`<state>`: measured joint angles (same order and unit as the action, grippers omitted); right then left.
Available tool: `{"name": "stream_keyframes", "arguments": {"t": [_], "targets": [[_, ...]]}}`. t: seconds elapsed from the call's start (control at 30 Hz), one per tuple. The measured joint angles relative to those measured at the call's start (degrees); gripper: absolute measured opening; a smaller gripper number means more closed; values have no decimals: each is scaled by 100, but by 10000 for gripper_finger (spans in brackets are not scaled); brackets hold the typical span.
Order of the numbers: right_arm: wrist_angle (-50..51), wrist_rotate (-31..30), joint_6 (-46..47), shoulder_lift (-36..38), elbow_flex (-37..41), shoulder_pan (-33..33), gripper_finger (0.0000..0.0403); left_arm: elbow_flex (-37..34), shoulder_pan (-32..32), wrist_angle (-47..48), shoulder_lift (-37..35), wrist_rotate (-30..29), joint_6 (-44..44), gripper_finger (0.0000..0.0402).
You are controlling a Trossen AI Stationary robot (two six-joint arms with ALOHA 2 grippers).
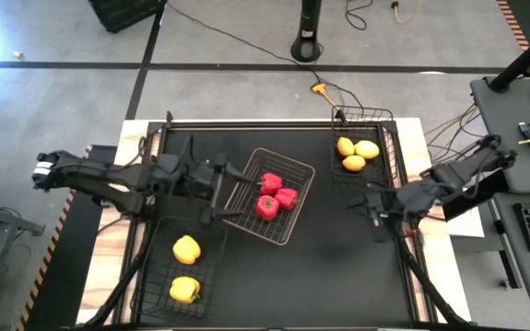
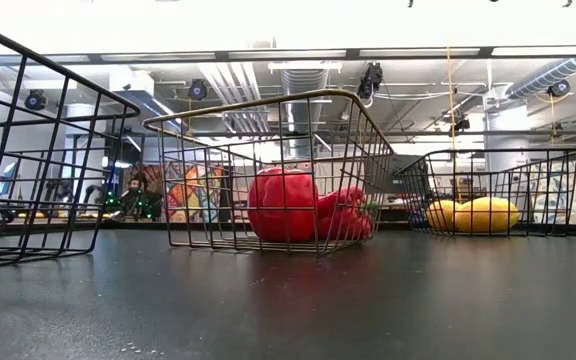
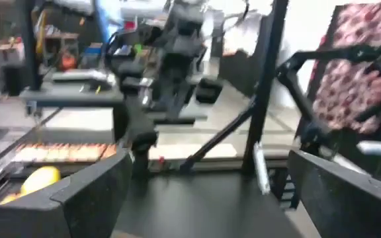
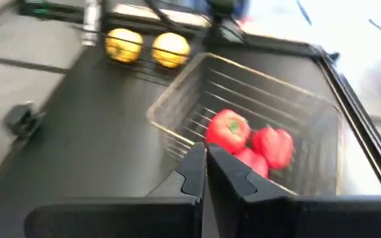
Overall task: Sort produce into baskets
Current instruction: Return to Home Position
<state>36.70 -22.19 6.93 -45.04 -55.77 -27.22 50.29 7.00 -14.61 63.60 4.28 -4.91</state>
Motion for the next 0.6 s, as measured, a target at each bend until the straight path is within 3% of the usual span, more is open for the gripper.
{"name": "stream_keyframes", "arguments": {"t": [0.13, 0.3, 0.43, 0.6], "targets": [[-802, 405, -778, 596, 620, -3, 9, -416, -235, 470, -494, 96, 23, 385], [-2552, 424, -1678, 1322, 1816, 0, 9, -1532, -484, 45, -1304, 232, 57, 385], [-3330, 426, -1879, 1937, 2675, 62, 9, -2493, -656, -908, -1974, 637, 21, 385], [-3966, 419, -1855, 2623, 3538, 157, 9, -3196, -716, -832, -2525, 559, -120, 385]]}}
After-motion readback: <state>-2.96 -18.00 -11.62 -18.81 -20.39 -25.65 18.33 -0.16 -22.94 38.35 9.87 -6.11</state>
